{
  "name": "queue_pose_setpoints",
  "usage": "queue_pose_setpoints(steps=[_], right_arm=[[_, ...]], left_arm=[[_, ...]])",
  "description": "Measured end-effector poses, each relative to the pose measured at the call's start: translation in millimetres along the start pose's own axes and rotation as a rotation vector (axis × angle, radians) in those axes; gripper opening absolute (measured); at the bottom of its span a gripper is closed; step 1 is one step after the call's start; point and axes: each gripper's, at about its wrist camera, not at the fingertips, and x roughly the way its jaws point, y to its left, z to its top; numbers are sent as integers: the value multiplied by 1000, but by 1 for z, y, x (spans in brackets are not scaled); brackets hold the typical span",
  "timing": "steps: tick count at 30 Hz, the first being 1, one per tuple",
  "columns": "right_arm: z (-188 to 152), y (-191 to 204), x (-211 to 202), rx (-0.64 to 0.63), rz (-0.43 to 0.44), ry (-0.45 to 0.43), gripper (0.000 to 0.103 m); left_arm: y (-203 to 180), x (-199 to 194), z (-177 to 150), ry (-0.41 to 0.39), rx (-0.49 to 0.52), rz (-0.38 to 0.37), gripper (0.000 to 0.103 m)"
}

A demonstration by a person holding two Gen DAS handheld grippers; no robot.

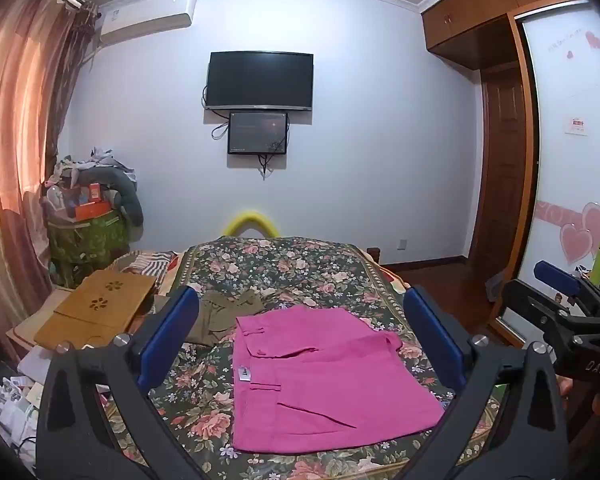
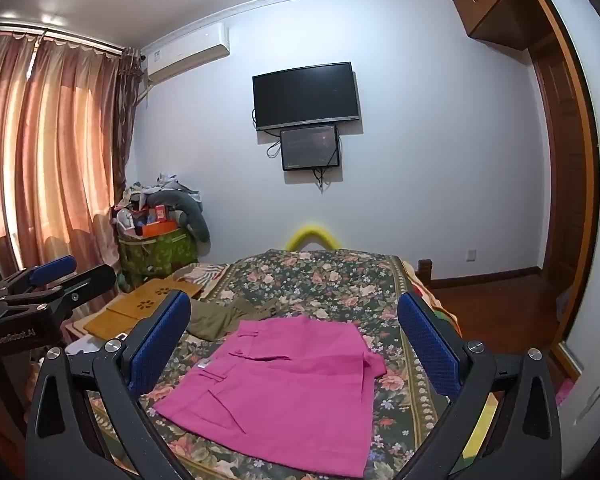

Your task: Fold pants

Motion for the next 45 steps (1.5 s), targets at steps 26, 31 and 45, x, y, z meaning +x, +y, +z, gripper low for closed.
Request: queue_pose_setpoints(steps=[26,31,45], right_arm=[[1,-2,0,5,-5,1,103],[0,-4,3,11,-3,3,103],[0,-2,1,8,-4,8,103]], left_arm=[[9,17,1,28,-41,5,103],[8,15,0,27,-43,1,103],[2,11,2,22,-22,13,103]])
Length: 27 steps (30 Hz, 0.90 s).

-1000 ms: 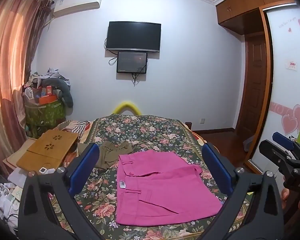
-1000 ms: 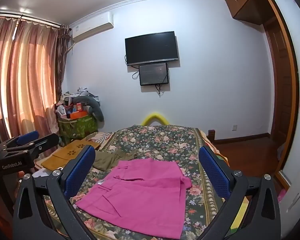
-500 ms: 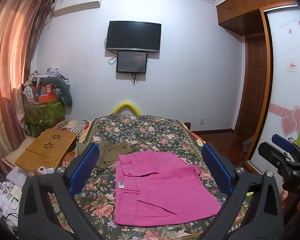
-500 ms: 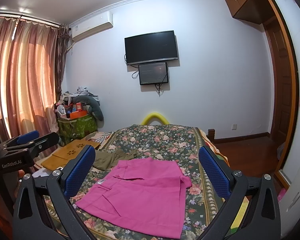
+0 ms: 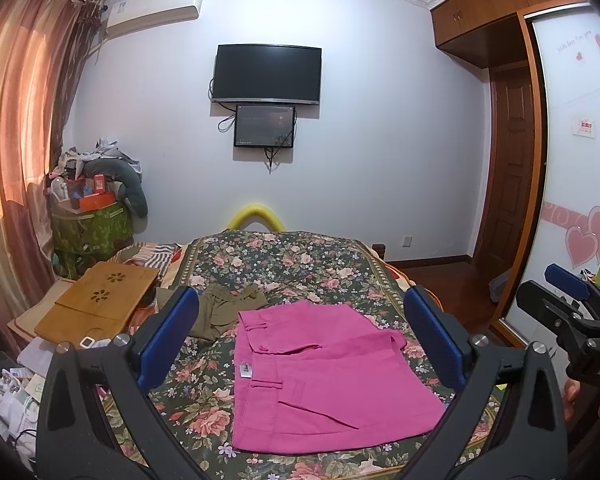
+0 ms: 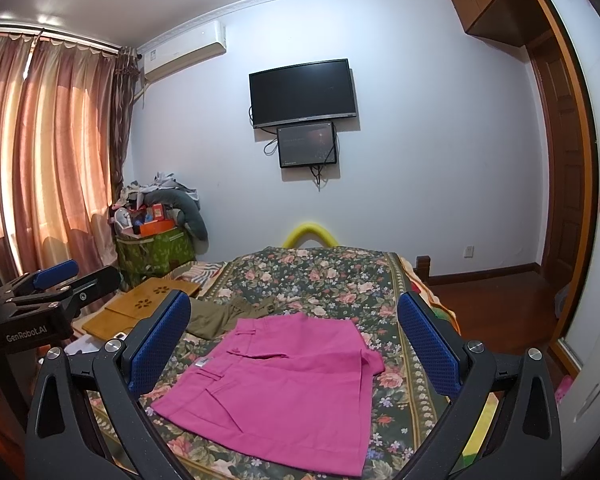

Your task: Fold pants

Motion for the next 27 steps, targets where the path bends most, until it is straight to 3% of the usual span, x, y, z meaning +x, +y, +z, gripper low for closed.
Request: queue_pose_setpoints(steps=[27], right_arm=[[1,0,2,-2,-4,4,103]], left_arm=[[-2,1,0,1,-2,-5,103]])
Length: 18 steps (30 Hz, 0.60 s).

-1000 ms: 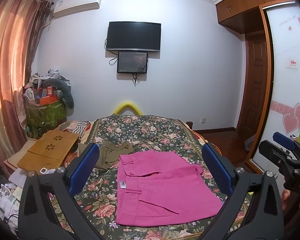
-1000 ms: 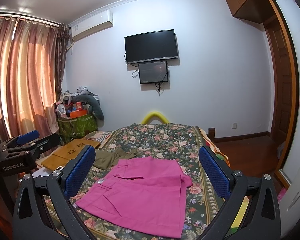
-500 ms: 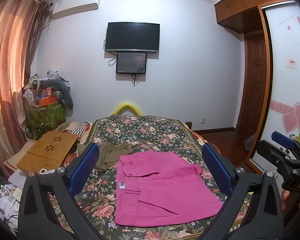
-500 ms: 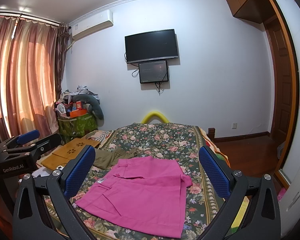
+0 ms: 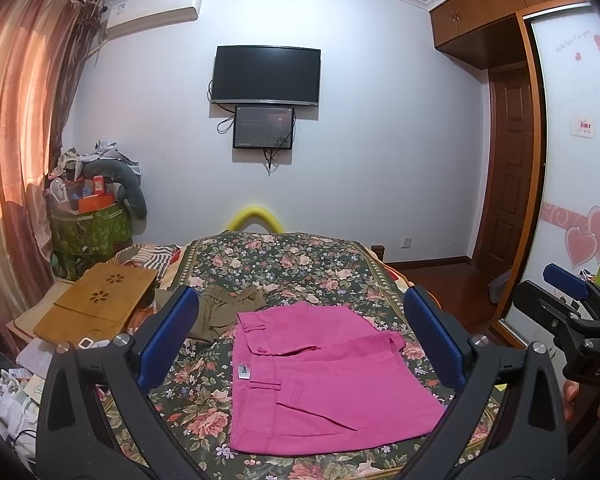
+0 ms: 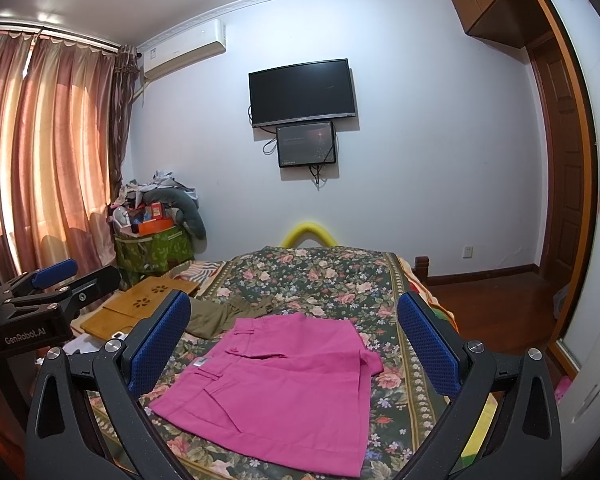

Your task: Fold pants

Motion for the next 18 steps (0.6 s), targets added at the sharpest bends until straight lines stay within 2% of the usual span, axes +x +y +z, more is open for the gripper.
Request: queue_pose_setpoints(steps=[18], right_arm=[[-4,-5,12,1,-17,33,103]], left_arm=[[2,24,-2,42,-4,-8,103]])
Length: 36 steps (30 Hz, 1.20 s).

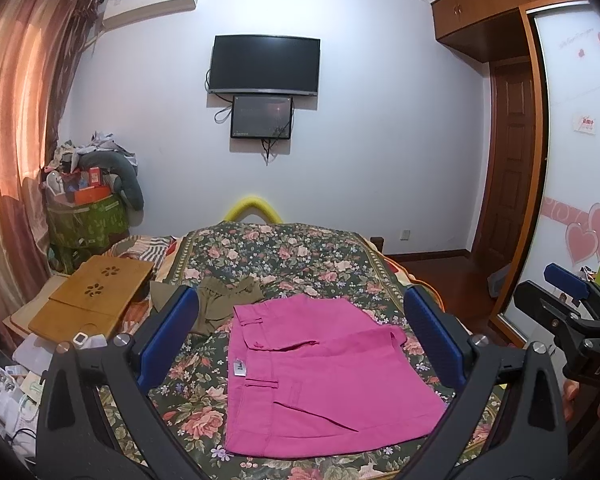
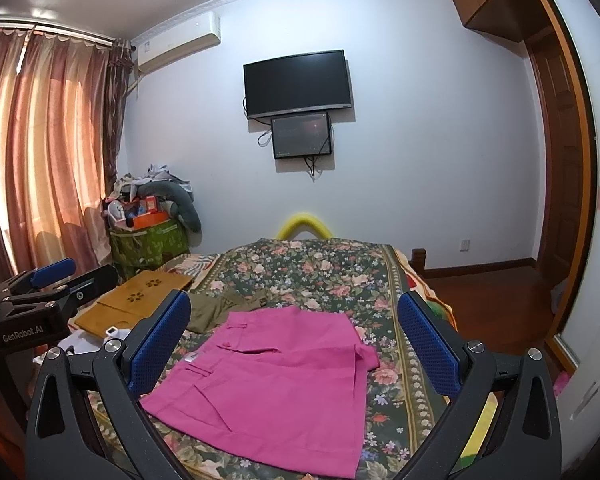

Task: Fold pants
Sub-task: 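Move both tools down toward the pink pants lying flat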

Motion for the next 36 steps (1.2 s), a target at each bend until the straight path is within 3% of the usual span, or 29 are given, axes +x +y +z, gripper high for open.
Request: queue_pose_setpoints(steps=[14,22,29,36], right_arm=[[-19,-21,46,42,-30,100,103],[-46,-47,91,64,-76,226,103],[-69,-71,134,61,-58,367,103],[-83,-95,173,92,-8,471,102]], left_arm=[[3,80,-15,138,17,11,103],[24,153,-41,304,-41,-12,103],[50,211,-63,415,36,93,103],[77,265,-85,570,28,91,103]])
